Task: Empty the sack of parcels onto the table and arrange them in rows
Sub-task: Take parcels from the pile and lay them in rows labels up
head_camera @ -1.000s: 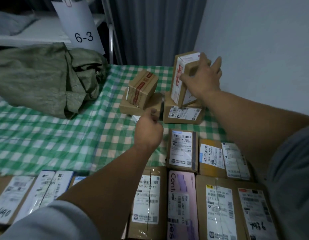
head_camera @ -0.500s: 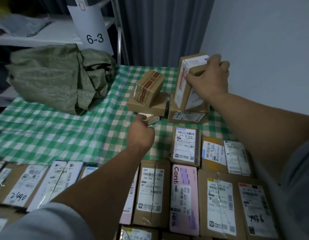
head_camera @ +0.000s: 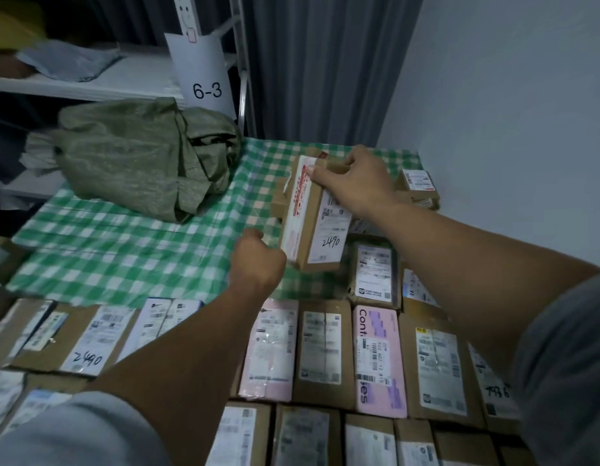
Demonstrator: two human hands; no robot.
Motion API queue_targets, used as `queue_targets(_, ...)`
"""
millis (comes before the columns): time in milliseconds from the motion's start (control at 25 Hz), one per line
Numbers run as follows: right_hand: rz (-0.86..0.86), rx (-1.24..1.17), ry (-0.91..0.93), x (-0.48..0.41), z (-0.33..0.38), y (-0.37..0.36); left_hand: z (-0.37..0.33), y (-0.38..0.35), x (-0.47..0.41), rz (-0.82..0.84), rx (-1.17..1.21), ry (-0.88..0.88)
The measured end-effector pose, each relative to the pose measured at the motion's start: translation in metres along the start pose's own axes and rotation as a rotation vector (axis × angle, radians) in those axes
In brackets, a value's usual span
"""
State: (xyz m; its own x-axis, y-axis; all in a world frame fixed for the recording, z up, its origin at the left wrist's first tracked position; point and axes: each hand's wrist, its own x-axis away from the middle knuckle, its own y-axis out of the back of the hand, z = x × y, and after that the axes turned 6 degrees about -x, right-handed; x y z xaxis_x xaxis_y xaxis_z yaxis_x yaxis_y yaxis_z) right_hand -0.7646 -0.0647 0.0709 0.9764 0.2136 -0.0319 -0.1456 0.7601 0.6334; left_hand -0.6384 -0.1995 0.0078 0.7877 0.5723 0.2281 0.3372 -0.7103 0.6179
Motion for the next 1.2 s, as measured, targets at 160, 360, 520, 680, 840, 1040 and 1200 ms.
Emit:
queue_targets(160, 0.024, -0.005, -0.031, 0.032, 0.052, -0.034, 0.02, 0.053, 0.016, 0.226, 0.162, -0.024)
queue_targets(360, 0.021, 0.016, -0.146, 0.064, 0.113, -0.067, 0.055, 0.113, 0.031, 0.31, 0.382, -0.071)
queue_targets(520, 0.075, -0.054, -0.181, 0.089, 0.153, -0.084, 0.074, 0.155, 0.038, 0.261, 0.393, -0.05)
queue_targets(680, 0.234, -0.153, -0.206, 0.107, 0.175, -0.113, 0.088, 0.183, 0.032, 0.144, 0.378, 0.056)
queue_targets(840, 0.488, -0.164, -0.23, 0.129, 0.183, -0.149, 0.105, 0.201, 0.031, 0.059, 0.328, 0.125)
queue_targets(1040, 0.564, -0.125, -0.308, 0.14, 0.196, -0.195, 0.134, 0.226, 0.021, 0.052, 0.302, 0.179)
queue_targets(1200, 0.594, -0.09, -0.331, 0.138, 0.223, -0.243, 0.164, 0.254, -0.005, 0.078, 0.329, 0.225)
